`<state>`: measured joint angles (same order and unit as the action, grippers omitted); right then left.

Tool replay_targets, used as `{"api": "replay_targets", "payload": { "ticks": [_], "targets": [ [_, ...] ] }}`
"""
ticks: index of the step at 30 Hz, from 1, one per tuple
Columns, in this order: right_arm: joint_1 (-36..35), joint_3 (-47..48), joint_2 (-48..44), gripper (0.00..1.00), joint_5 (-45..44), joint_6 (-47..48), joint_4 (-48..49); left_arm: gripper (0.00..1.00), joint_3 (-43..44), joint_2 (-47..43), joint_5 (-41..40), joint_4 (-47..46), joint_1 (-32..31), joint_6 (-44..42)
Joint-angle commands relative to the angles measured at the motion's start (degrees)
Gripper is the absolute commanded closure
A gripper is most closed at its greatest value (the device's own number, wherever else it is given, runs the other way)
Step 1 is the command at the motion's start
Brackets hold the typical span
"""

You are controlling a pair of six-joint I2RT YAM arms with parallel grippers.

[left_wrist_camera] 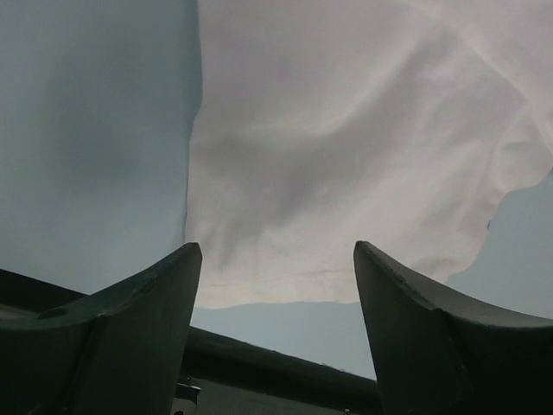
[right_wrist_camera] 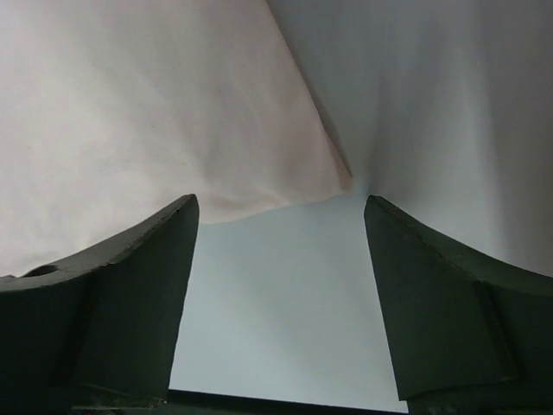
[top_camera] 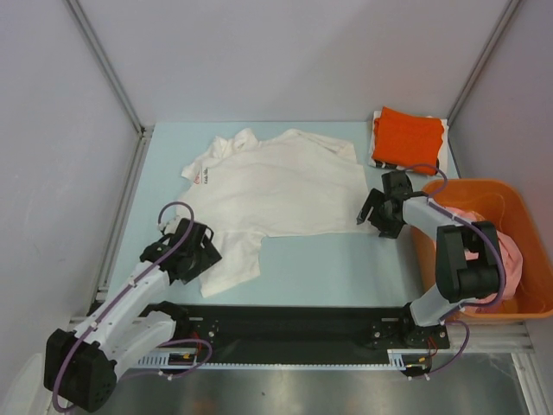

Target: Fold and stack the t-shirts

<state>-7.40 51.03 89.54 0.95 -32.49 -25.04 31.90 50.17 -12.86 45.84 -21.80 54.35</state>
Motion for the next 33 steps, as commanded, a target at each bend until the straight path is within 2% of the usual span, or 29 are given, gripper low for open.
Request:
{"api": "replay_targets", "payload": {
  "ticks": [1, 5, 8, 9, 12, 15, 17, 18, 20, 21, 22, 25, 29, 33],
  "targets": [
    [0.02, 1.97, 2.83, 0.21, 0.45, 0.59, 2.27, 0.23, -2.01, -0.25, -3.75, 2.49, -1.57, 6.03],
    [0.02, 1.27, 4.32, 0.29, 0.89, 1.02, 3.77, 0.22, -2.63, 1.68, -5.94, 2.93, -4.91, 8.22],
    [0.10, 1.62, 5.21, 0.43, 1.07, 1.73, 3.86, 0.22, -3.68, 3.52, -5.25, 2.06, -5.88, 8.93],
    [0.10, 1.80, 5.56, 0.51, 1.24, 1.99, 4.20, 0.22, -4.12, 4.05, -5.07, 1.10, -5.88, 9.02],
    [0.10, 2.23, 6.35, 0.61, 2.12, 2.34, 4.73, 0.22, -6.06, 5.37, -3.84, -1.02, -5.88, 9.20],
    [0.10, 2.50, 6.53, 0.71, 2.83, 2.52, 4.82, 0.27, -7.20, 5.64, -3.31, -2.07, -5.88, 8.85],
    [0.10, 2.15, 6.35, 0.76, 3.00, 2.43, 5.17, 0.34, -7.46, 4.85, -3.14, -2.77, -5.88, 8.50],
    [0.10, 2.15, 6.18, 0.83, 3.09, 2.34, 5.26, 0.37, -7.55, 4.50, -2.79, -4.34, -5.88, 8.23],
    [0.10, 1.89, 6.18, 0.89, 3.79, 2.17, 5.52, 0.55, -7.56, 4.23, -1.29, -6.90, -5.88, 6.66],
    [0.10, 1.71, 6.00, 0.97, 4.75, 1.91, 5.96, 0.69, -6.08, 4.67, -0.77, -9.35, -5.88, 5.69],
    [0.10, 1.71, 5.91, 1.00, 4.76, 1.73, 6.14, 0.79, -6.06, 5.11, -0.67, -10.50, -5.88, 4.81],
    [0.10, 1.97, 4.86, 1.00, 6.60, 1.29, 6.23, 1.00, 2.35, 8.00, -1.37, -10.17, -5.88, 2.18],
    [0.10, 4.51, 0.12, 1.00, 8.01, 0.85, 3.07, 1.00, 14.82, 7.14, -4.18, -6.56, -5.71, -2.13],
    [0.63, 10.39, -9.26, 1.00, 7.84, 0.94, -3.24, 1.00, 26.70, 6.34, -5.15, -1.47, -3.35, -6.96]
  ]
}}
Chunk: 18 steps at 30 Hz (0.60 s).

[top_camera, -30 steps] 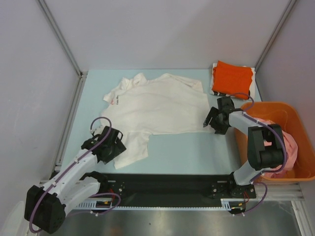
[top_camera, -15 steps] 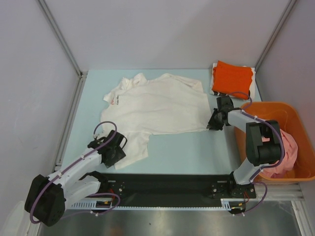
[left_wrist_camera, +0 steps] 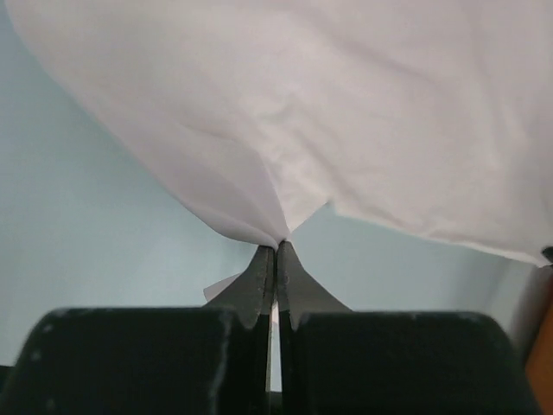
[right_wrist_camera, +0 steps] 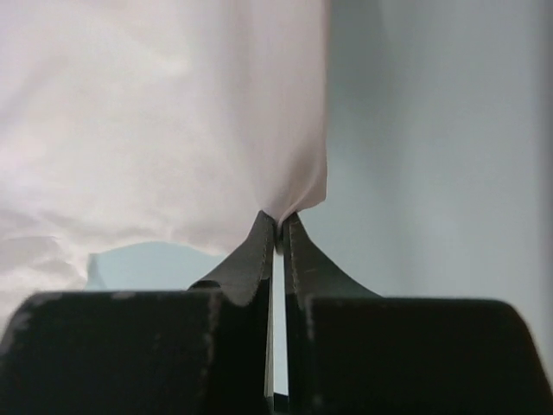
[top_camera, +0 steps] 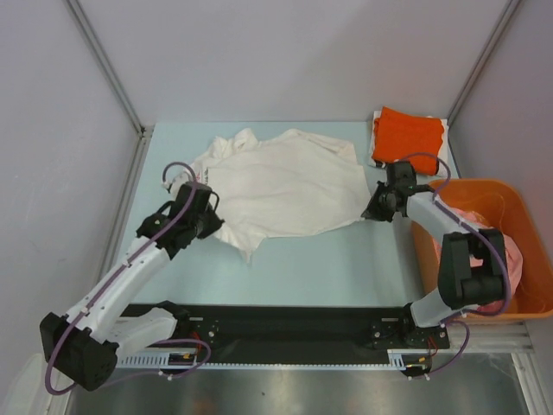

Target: Fold and stack the t-shirts

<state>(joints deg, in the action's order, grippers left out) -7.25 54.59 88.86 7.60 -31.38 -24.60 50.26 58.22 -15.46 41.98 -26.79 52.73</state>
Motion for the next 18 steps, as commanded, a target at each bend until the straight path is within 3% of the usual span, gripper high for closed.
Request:
{"api": "replay_targets", "payload": {
  "ticks": [1, 5, 13, 18],
  "targets": [
    [1.09, 7.98, -10.44, 1.00, 1.45, -0.35, -4.74, 1.00, 11.15, -1.62, -2.73, 3.71, 2.34, -7.44],
    [3.37, 14.39, -18.71, 1.00, 8.47, -1.32, -7.13, 1.00, 29.13, -1.44, -2.82, 7.67, 6.82, -13.87],
    [3.82, 28.55, -31.97, 1.00, 11.04, -3.17, -7.57, 0.99, 69.21, 6.47, -8.61, 12.52, 8.86, -24.94],
    [3.82, 34.61, -38.31, 1.00, 10.25, -1.24, -8.01, 1.00, 77.71, 6.04, -6.08, 7.52, 8.86, -31.36]
  ]
}}
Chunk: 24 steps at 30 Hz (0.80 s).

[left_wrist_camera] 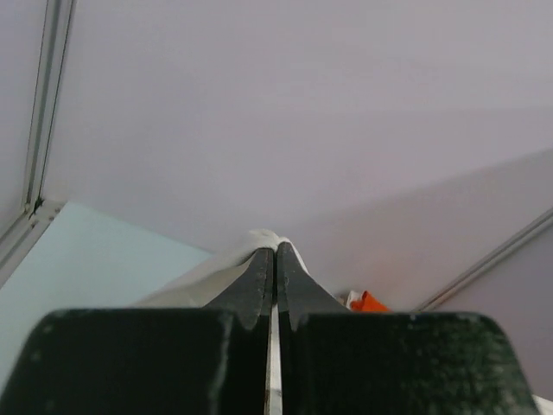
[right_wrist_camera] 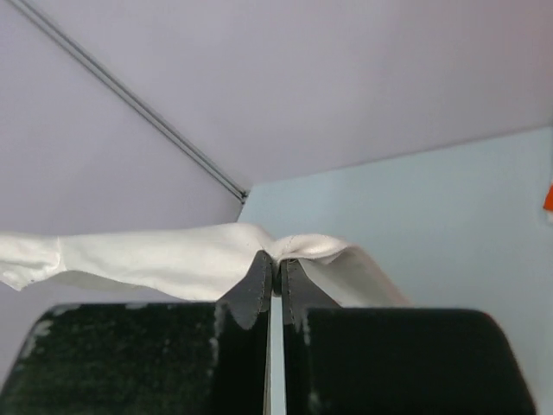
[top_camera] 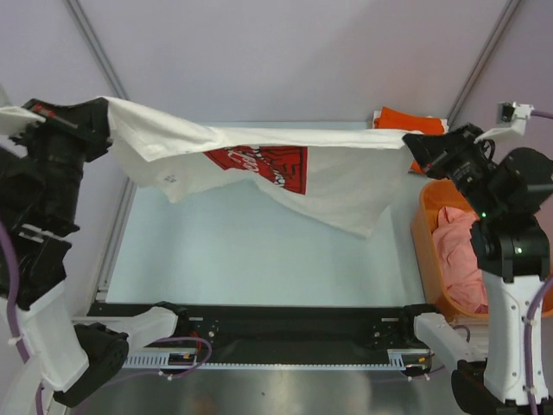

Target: Fold and stack the t-shirts

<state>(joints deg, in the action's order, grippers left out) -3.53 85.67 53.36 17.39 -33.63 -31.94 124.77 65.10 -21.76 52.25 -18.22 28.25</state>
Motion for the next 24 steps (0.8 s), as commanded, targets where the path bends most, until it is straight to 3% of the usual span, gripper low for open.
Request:
{"api": "replay_targets", "payload": {
  "ticks": [1, 6, 12, 18, 24],
  "targets": [
    [0.10, 3.98, -3.96, 1.00, 0.28, 1.28, -0.40, 1.00, 2.85, -2.51, 2.57, -5.90, 0.29, -9.15],
    [0.10, 5.74, -11.96, 1.00, 0.19, 2.78, 0.57, 0.98, 2.58, -7.96, 5.23, -12.07, 0.29, -14.09],
    [0.10, 9.07, -15.65, 1.00, 1.68, 4.88, 0.74, 0.98, 8.63, -8.59, 7.95, -14.89, -0.68, -15.51],
    [-0.16, 11.89, -16.01, 1.00, 2.13, 6.21, 2.23, 0.97, 15.50, -3.67, 8.31, -16.83, -3.75, -17.52],
    [-0.60, 11.89, -11.89, 1.00, -1.56, 6.21, -1.01, 0.93, 11.73, -0.86, 6.12, -16.22, -4.28, -18.84]
  ]
}}
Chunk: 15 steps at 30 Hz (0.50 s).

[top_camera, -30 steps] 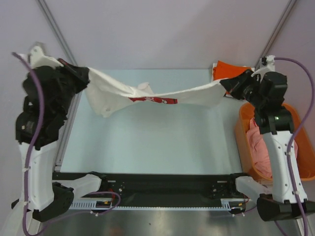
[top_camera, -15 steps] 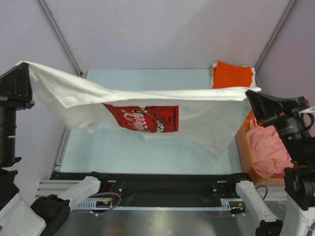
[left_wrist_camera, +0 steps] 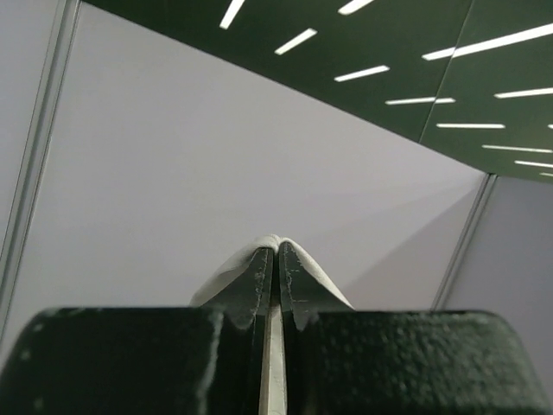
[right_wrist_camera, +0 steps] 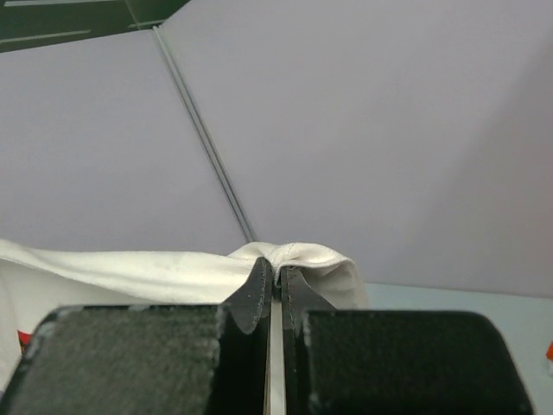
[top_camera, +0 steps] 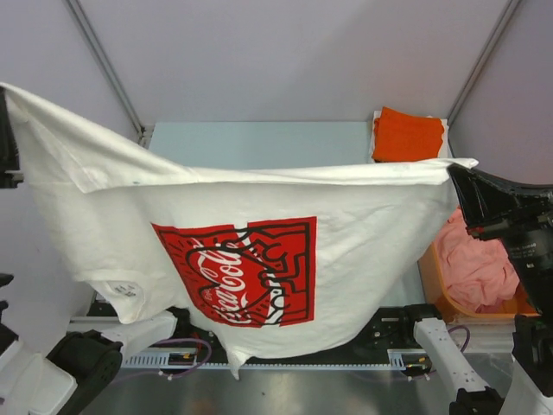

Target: Fold and stack the t-shirts

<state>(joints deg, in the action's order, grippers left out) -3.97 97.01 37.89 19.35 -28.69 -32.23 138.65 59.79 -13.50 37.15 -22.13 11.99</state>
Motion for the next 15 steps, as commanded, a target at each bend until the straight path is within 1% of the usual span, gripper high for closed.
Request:
{"api": "replay_targets", "payload": {
  "ticks": [1, 3, 4, 5, 6, 7, 8, 9, 10, 11, 12, 13, 14, 15],
  "targets": [
    [-0.16, 0.55, 6.12, 1.00, -4.23, 1.18, -3.08, 0.93, -3.81, 5.76, -2.93, 0.11, -0.37, -2.50],
    [-0.16, 0.98, 9.55, 1.00, -4.76, 0.74, -5.99, 0.93, -4.44, 7.44, -3.11, 2.04, -0.37, -2.15],
    [-0.16, 0.99, 11.40, 1.00, -4.76, 0.56, -9.22, 0.93, -5.05, 9.62, -3.46, 4.14, -0.37, -2.06],
    [-0.08, 0.81, 15.07, 1.00, -4.85, 0.21, -10.39, 0.93, -5.66, 10.77, -3.81, 5.03, -0.37, -1.88],
    [-0.16, -0.93, 16.59, 1.00, -4.50, -0.57, -11.09, 0.93, -6.37, 12.00, -3.90, 6.17, -0.28, -1.62],
    [-0.16, -2.17, 18.17, 1.00, -4.50, -0.84, -11.80, 0.93, -8.98, 14.02, -3.99, 6.36, 0.15, -1.62],
    [-0.16, -3.48, 21.32, 1.00, -4.85, -1.37, -11.72, 0.94, -10.75, 15.34, -3.56, 6.36, 0.85, -0.66],
    [-0.16, -6.72, 22.74, 1.00, -5.72, -1.89, -11.37, 0.94, -12.60, 16.49, -2.25, 6.10, 1.90, 0.05],
    [-0.16, -8.14, 24.58, 1.00, -6.51, -2.07, -10.23, 0.96, -16.18, 19.98, -1.02, 6.10, 4.44, 0.66],
    [-0.16, -9.29, 26.43, 1.00, -7.91, -2.34, -9.70, 0.98, -17.52, 22.28, -0.22, 6.27, 5.33, 1.36],
    [-0.25, -9.91, 31.41, 1.00, -10.10, -1.73, -8.91, 0.98, -18.41, 25.08, -0.65, 7.49, 6.21, 2.41],
    [-0.16, -10.17, 34.33, 1.00, -10.65, -1.29, -6.56, 0.99, -17.28, 29.20, -1.18, 8.63, 7.88, 2.60],
    [0.27, -9.31, 37.75, 1.00, -11.00, -0.50, -5.66, 1.00, -16.05, 37.25, -2.31, 9.43, 8.59, 2.78],
    [0.45, -7.91, 46.75, 1.00, -13.18, 0.12, -5.22, 0.99, -11.60, 42.81, -3.98, 11.18, 9.38, 3.21]
  ]
}}
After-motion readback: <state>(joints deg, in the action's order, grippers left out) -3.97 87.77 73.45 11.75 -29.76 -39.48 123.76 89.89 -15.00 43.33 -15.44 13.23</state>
